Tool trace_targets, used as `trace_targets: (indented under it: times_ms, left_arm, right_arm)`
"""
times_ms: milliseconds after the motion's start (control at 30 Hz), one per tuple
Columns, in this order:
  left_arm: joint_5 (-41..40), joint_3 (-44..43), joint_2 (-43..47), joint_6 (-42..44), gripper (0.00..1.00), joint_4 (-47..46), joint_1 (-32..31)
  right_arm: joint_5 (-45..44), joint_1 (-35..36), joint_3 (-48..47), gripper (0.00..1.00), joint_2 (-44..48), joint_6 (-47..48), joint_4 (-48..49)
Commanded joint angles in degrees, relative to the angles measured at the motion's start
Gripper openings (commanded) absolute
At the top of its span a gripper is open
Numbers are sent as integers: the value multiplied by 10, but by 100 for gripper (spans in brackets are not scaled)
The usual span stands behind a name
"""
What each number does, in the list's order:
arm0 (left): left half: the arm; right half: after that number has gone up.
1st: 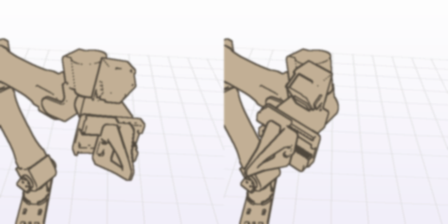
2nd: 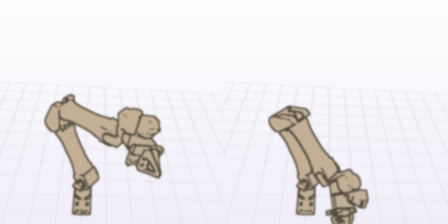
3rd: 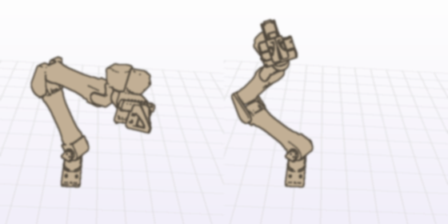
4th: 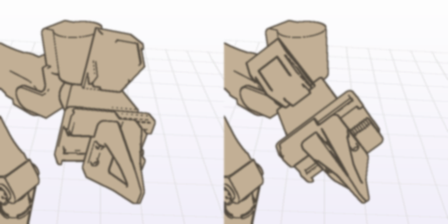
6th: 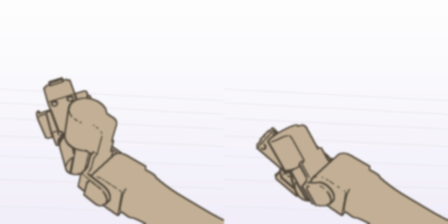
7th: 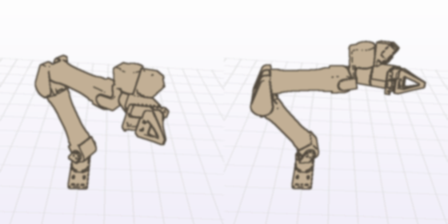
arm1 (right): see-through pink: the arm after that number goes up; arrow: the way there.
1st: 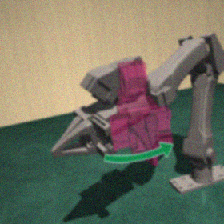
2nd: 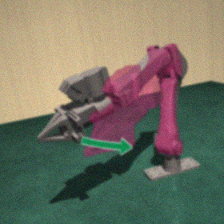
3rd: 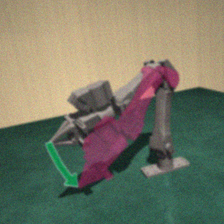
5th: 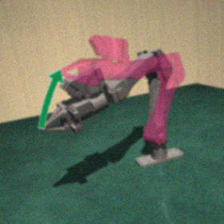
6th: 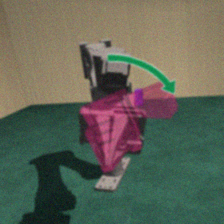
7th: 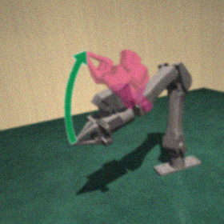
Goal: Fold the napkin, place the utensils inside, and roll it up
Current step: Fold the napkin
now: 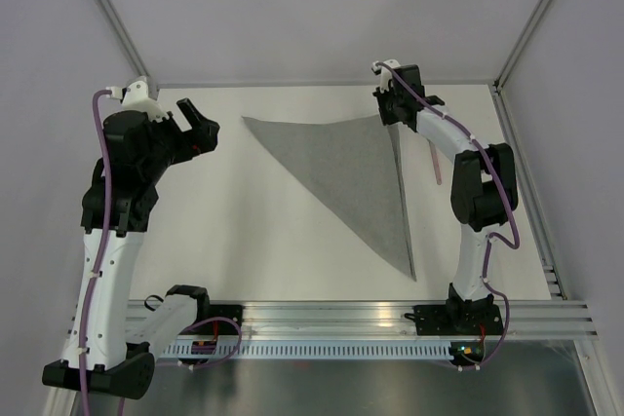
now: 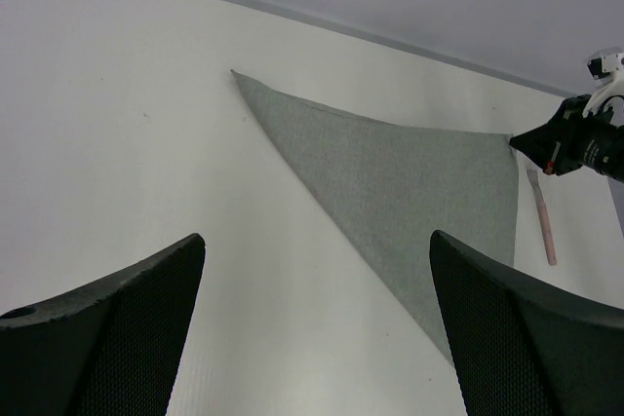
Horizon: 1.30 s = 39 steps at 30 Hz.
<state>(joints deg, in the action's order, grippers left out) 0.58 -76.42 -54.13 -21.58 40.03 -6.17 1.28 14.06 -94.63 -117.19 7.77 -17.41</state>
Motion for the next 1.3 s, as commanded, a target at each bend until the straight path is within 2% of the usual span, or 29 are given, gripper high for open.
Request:
trace_targets:
  times_ms: [0,733,1267]
  left_arm:
    - [19,4,-1,-27,100,-22,2]
    - [27,12,-7,-35,100,-26,2]
    - [23,44,-4,-33,100,-39,2]
  right_arm:
    - [-6,-5,-33,0,-2,-4,-6]
    - [-4,-26,-31,0,-16,0,-6]
    - [-22,-33,-49,1,-75,-3,3]
